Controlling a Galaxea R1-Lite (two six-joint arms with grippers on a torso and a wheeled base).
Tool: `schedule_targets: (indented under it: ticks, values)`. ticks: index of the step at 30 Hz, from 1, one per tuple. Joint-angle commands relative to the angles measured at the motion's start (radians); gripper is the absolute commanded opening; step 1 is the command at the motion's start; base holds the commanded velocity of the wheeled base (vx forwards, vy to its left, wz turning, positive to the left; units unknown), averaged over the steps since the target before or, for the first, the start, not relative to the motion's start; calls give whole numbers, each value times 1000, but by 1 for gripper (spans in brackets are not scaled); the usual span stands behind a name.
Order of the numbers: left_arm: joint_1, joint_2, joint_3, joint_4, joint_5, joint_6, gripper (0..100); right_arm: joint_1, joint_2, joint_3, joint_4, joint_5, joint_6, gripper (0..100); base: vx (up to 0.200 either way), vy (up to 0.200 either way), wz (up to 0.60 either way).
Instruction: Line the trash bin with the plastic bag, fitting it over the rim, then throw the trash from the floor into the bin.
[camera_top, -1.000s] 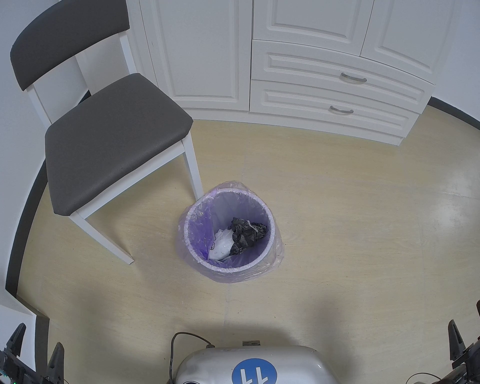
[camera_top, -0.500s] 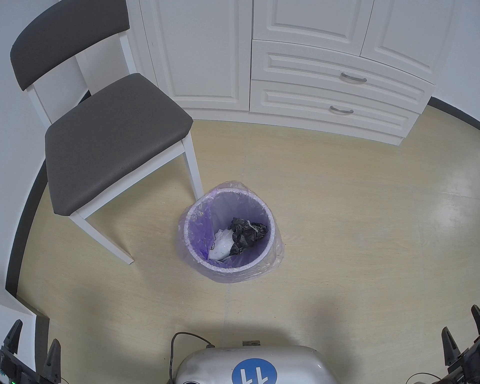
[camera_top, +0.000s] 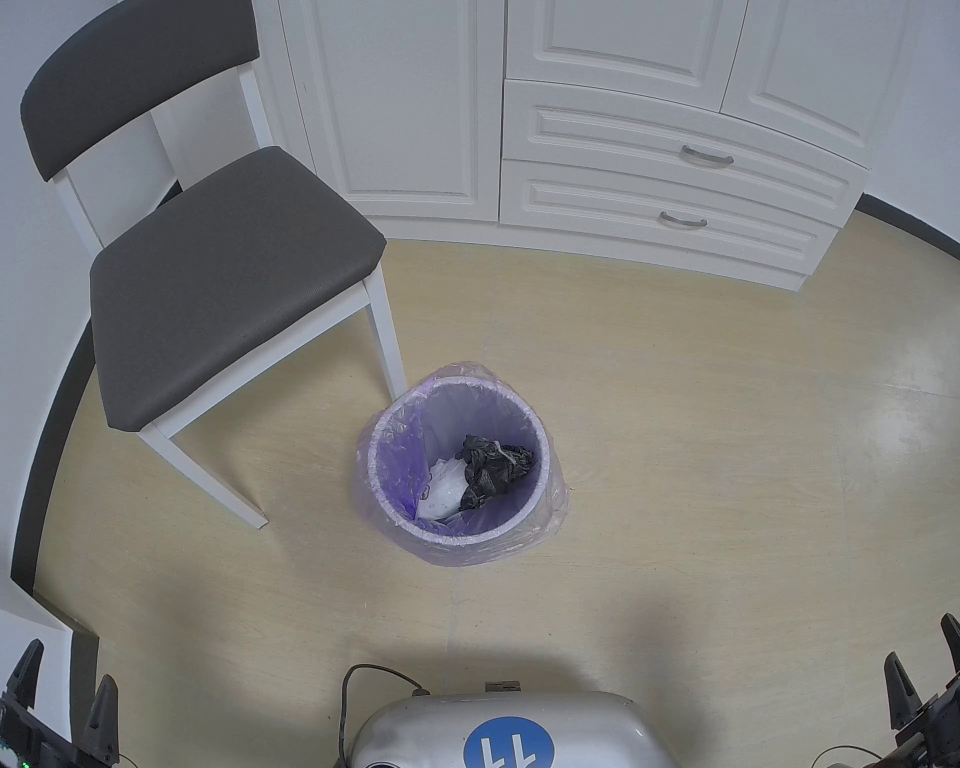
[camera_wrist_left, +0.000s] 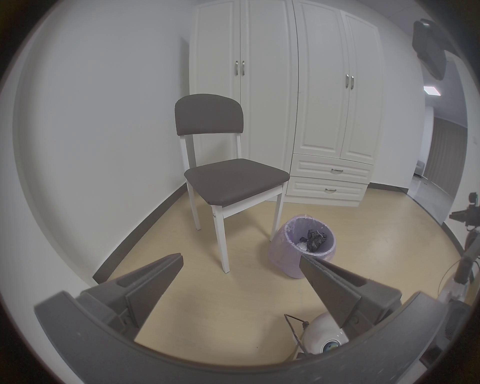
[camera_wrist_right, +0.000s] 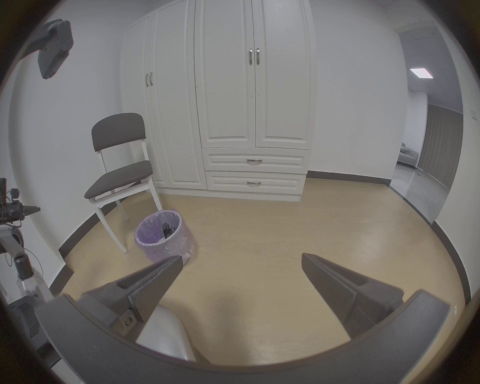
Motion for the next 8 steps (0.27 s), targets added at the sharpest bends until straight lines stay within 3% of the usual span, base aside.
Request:
schedule_targets:
  ticks: [1, 8]
  values:
    - [0, -14, 18, -2, 0, 14, 100, 0, -14, 18, 0, 1, 0, 100, 0, 0, 0]
    - [0, -14, 18, -2, 0, 13, 100, 0, -14, 18, -1, 1, 0, 100, 0, 0, 0]
